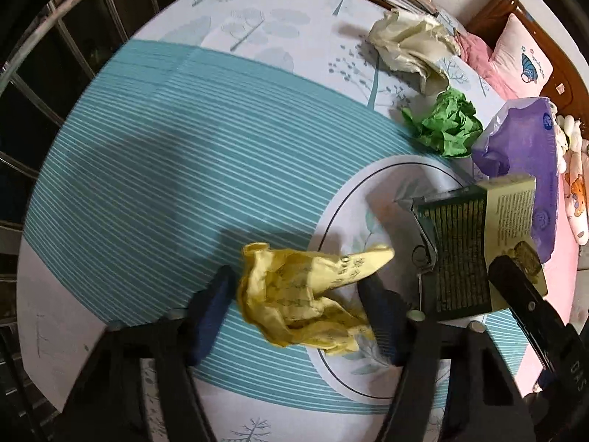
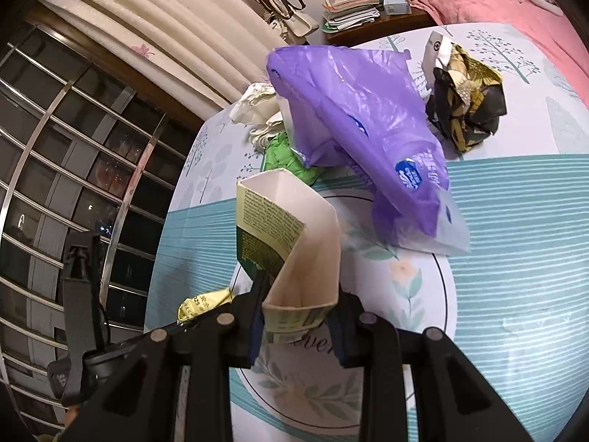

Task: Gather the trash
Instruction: 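Grasp the green cigarette box with right tool while left tool grasps the crumpled yellow paper, then carry the yellow paper and green box down over the blue bin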

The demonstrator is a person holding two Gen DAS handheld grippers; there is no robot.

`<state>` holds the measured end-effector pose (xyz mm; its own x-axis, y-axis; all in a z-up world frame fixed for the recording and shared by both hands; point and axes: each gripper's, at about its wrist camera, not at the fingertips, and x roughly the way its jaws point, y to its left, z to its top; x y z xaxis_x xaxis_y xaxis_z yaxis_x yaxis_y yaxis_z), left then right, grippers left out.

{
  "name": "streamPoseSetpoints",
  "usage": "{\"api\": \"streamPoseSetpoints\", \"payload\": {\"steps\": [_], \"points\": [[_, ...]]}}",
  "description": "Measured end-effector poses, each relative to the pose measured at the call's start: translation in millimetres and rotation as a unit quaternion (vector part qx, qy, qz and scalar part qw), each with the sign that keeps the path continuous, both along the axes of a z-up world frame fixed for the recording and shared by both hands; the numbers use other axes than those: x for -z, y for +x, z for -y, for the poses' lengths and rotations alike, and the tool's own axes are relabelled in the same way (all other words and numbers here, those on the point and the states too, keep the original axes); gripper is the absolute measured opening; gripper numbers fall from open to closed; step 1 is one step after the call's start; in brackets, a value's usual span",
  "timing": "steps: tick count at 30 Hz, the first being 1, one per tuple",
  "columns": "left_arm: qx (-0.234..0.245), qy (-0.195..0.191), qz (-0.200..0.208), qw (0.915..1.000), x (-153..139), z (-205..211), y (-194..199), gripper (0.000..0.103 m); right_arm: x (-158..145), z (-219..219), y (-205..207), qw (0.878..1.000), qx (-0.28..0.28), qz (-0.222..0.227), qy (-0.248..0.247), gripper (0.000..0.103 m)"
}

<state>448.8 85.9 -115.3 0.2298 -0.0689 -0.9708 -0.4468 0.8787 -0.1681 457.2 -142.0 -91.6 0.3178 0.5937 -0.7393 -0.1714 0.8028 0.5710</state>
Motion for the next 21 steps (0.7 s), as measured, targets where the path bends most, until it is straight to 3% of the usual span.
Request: {"api": "streamPoseSetpoints", "payload": {"steps": [5,14,21], "points": [[0.003,0.007,0.013,0.9999,-5.1,7.2,-10.6,0.049,-5.2,2.2,-11.6,1.000,-0.005,0.007,0.002,0.029],[0.030,0.019,0.044,0.9984,-44.7,17.1,-47.4,0.049,-24.6,6.7,-48.9,1.000,0.011,0.025,-0.002,0.029],[0.058,0.011,0.096,0.9936,-91.8,1.5,-121.0,0.049,-51.5,6.2,-116.2,0.998,0.046,0.050,-0.018,0.029]]}}
